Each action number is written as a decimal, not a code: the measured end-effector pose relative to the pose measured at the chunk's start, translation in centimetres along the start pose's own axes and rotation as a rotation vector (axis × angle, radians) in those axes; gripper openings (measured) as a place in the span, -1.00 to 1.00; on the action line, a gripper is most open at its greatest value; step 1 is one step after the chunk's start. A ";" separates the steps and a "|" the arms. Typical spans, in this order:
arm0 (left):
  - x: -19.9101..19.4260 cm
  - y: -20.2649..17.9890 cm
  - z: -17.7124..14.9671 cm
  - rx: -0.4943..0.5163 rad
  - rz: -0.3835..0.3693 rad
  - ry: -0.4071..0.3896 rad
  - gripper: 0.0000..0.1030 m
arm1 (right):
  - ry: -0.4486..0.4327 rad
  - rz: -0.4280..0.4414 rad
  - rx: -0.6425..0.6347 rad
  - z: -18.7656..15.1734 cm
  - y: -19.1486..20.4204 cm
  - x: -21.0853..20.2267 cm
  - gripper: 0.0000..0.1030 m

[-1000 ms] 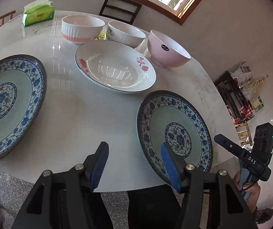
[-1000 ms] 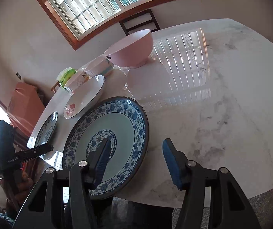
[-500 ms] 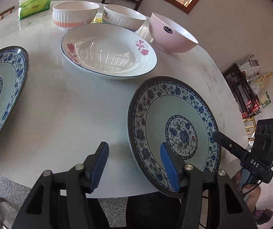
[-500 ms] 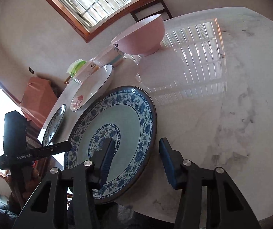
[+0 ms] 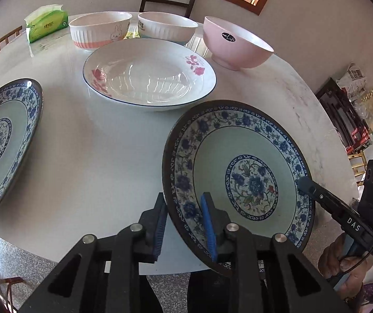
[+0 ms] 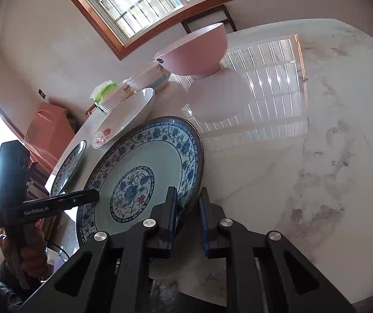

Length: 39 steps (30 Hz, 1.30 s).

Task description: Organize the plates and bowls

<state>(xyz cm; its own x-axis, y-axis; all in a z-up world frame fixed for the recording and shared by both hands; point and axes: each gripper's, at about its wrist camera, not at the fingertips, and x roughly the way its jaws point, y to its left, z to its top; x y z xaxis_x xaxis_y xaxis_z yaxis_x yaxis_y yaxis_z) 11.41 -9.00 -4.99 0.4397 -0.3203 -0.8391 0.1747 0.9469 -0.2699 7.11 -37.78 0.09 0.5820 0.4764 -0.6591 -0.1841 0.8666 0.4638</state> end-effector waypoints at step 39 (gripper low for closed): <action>-8.7 7.3 -4.9 -0.132 0.133 -0.185 -0.49 | 0.043 0.120 -0.123 -1.9 10.3 2.5 -0.69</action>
<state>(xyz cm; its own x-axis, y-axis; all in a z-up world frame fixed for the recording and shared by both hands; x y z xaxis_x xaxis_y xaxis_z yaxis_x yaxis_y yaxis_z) 4.57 0.86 -2.00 0.6068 -0.1814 -0.7739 -0.0062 0.9725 -0.2328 5.14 -27.34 2.07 0.5161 0.5814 -0.6290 -0.3472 0.8133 0.4669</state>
